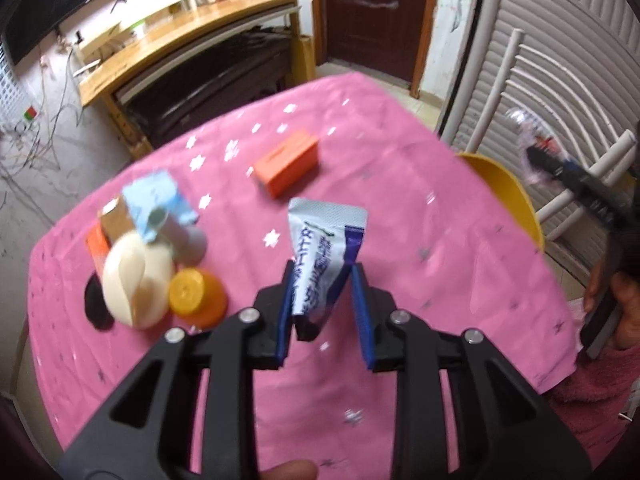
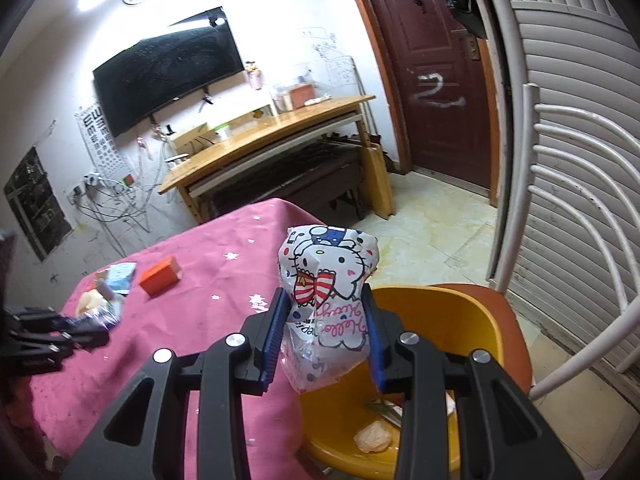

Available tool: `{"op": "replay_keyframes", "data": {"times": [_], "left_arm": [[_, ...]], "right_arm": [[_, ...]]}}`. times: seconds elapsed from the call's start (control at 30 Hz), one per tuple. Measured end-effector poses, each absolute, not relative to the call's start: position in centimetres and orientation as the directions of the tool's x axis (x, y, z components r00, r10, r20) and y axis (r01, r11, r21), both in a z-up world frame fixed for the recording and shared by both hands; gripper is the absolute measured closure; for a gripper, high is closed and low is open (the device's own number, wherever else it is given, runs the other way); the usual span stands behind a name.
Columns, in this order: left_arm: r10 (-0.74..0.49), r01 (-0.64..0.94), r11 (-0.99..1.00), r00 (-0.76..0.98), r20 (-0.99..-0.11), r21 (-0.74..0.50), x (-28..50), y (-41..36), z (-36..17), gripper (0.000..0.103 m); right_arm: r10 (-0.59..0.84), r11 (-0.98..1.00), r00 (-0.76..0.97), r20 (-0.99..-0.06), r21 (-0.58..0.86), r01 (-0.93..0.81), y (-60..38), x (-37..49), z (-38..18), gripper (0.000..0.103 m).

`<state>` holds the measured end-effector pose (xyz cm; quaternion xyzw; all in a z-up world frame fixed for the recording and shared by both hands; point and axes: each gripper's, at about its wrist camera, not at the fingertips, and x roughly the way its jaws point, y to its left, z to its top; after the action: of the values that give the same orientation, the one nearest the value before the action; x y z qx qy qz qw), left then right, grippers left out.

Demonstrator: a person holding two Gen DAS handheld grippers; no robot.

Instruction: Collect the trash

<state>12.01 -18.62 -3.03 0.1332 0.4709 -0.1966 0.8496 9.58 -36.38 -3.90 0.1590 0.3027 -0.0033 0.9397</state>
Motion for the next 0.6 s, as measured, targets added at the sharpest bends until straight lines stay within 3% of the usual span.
{"op": "replay_keyframes", "data": {"times": [0.27, 0.6], "left_arm": [[-0.293, 0.549, 0.835, 0.476, -0.830, 0.020, 12.1, -23.9, -0.4, 0.078], [-0.388, 0.625, 0.776, 0.374, -0.843, -0.080, 13.3, -30.8, -0.8, 0.078]], "right_arm": [[-0.007, 0.946, 0.772, -0.635, 0.246, 0.210, -37.6, 10.3, -6.2, 0.071], [-0.073, 0.917, 0.772, -0.632, 0.262, 0.301, -39.5, 9.8, -6.8, 0.043]]}}
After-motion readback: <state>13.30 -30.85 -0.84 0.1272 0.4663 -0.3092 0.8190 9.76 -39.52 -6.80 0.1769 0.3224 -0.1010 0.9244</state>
